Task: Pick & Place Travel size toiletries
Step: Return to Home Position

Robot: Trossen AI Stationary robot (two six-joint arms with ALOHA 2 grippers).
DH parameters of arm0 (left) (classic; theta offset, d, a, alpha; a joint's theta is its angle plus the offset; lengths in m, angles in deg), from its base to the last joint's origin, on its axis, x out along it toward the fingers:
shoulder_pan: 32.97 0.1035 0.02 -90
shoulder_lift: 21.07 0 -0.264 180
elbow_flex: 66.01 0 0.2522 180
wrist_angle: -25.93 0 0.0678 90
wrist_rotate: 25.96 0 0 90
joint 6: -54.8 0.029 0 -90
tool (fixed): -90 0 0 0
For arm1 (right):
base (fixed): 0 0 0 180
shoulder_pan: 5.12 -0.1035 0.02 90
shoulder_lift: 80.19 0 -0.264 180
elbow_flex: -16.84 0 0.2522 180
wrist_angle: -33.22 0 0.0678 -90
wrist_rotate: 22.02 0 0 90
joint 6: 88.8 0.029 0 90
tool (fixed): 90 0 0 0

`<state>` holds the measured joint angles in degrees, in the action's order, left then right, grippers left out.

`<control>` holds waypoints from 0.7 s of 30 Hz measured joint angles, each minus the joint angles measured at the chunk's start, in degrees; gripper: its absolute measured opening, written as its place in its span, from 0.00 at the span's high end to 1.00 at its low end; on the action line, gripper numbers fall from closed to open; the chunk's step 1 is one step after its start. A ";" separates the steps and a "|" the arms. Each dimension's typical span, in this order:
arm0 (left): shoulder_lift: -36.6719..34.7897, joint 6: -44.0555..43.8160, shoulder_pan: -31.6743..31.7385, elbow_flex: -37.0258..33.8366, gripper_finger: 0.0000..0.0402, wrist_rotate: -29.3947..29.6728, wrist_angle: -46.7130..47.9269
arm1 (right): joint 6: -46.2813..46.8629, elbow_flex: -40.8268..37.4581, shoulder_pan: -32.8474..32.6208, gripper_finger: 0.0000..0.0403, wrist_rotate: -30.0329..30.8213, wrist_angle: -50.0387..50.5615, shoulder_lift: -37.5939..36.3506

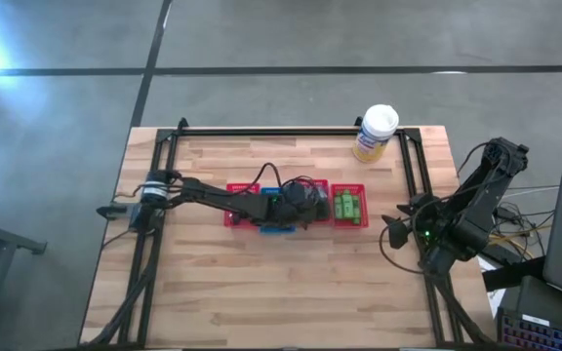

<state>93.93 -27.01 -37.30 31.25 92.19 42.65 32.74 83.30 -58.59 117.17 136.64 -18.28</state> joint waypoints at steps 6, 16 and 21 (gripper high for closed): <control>-3.08 18.71 -2.93 2.92 0.28 -0.19 -0.85 | -5.65 0.03 -0.26 0.30 0.02 -4.19 -0.01; -5.77 38.26 -6.91 2.16 0.28 -23.92 -13.58 | -39.83 -2.09 2.97 0.37 0.37 -35.02 -1.57; -5.75 38.08 -8.46 -1.73 0.27 -24.31 -23.35 | -44.78 -8.27 8.28 0.40 -2.14 -45.28 -5.73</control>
<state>88.18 11.07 -45.76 29.51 67.88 19.30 -12.04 75.04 -50.31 115.02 91.35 -24.02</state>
